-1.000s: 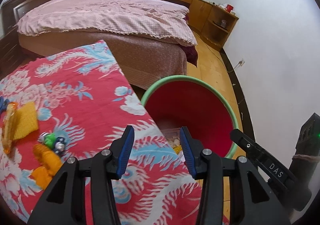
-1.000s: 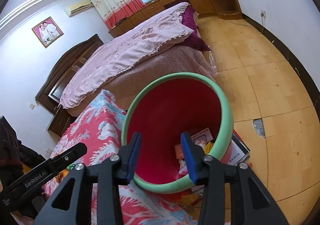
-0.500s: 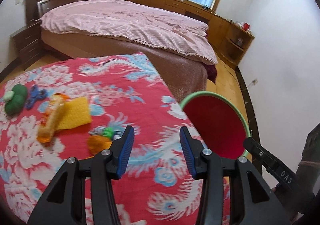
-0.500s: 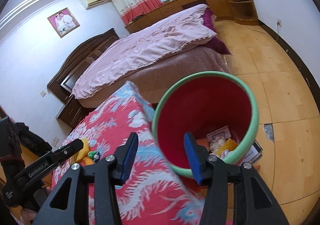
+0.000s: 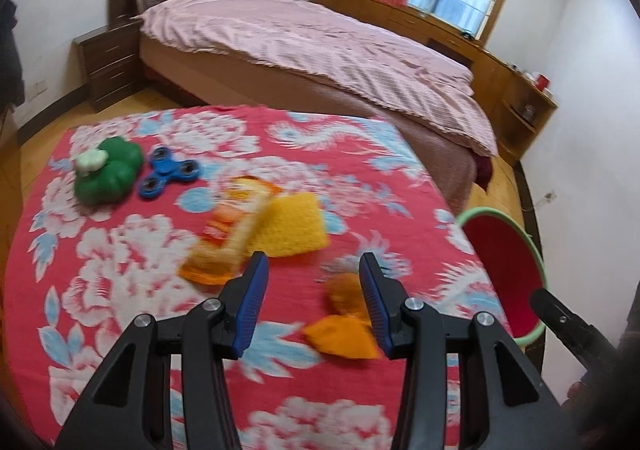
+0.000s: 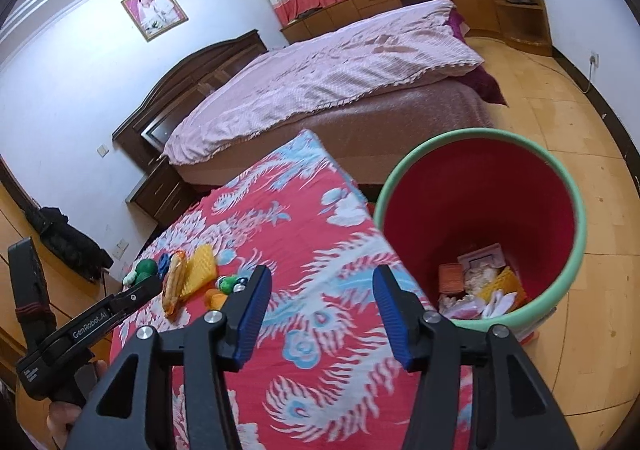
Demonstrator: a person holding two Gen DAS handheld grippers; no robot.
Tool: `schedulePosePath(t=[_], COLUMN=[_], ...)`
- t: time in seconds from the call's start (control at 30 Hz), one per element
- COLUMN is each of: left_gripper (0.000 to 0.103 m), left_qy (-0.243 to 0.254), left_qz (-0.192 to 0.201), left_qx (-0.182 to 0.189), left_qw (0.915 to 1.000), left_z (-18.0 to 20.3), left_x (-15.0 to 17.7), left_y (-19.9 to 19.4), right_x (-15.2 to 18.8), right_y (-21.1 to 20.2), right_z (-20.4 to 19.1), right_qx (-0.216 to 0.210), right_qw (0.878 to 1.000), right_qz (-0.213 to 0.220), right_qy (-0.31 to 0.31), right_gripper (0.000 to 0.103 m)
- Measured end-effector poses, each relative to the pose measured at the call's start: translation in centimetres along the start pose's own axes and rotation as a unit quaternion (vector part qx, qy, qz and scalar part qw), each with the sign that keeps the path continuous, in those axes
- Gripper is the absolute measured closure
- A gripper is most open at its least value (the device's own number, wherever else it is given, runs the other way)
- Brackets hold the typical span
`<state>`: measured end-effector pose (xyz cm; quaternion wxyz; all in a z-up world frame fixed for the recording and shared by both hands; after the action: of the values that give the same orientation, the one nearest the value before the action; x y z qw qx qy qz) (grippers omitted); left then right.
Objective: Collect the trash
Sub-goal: 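Grasp the yellow snack bag with the left tool while the right tool grasps the orange mesh bag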
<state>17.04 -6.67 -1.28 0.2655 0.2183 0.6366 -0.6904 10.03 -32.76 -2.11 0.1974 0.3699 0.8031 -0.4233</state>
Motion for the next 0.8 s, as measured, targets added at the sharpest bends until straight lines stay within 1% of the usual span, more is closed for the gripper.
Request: schedulePosePath(t=[0.13,0.2,0.27,0.33,0.47,0.57,0.77,0.8], left_gripper=[0.056,0.056,0.055,0.051,0.050,0.050,0.050,0.053], left_qy=[-0.012,-0.017,-0.018,-0.015,-0.010,-0.004,-0.023,-0.027], left_qz=[-0.016,-0.025,-0.032,-0.045,-0.073,-0.079,-0.085,-0.084], left_qx=[-0.032,-0.039,-0.039,-0.036,-0.022,-0.032,-0.016,-0.011], left_qw=[0.9993,0.9988,0.9986,0.9982,0.9970,0.9964,0.9960,0.9960], left_z=[-2.5,-3.4,-3.9,-4.1,-4.2,-4.2,-4.7,-4.8], left_x=[-0.7,-1.2,-1.5,-1.7,-2.1,-2.3,-2.3,-2.2], left_y=[1.6,2.6,3.4,4.5,6.5,7.4,8.3,8.2], right_x=[0.2,0.3,0.4,0.4,0.4,0.2,0.1,0.1], right_y=[1.2,2.0,2.7,3.5,4.6,5.5,6.6,6.7], right_z=[-0.8,-1.1,-1.3,-1.3,-1.2,-1.1,-0.8,-0.8], right_qx=[0.002,0.005,0.006,0.008,0.013,0.015,0.014,0.013], right_qw=[1.000,1.000,1.000,1.000,0.999,0.999,0.999,0.999], right_qz=[-0.008,-0.016,-0.022,-0.027,-0.037,-0.043,-0.051,-0.052], right_qy=[-0.005,-0.009,-0.010,-0.009,-0.011,-0.010,-0.009,-0.008], right_gripper=[0.045,0.045,0.045,0.045,0.045,0.045,0.045,0.045])
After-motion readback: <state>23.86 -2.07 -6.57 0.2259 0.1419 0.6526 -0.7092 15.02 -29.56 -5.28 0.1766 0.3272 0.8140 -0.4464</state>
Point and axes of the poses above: each gripper's, at about its wrist camera, not at the fingertips, and y roughly the way its jaws point, z to its right, x to its underside, the point moved 1 cm from there along y, roughly the way its jaws point, and after that the axes turned 11 degrees about -x, right-handed, at the moved point
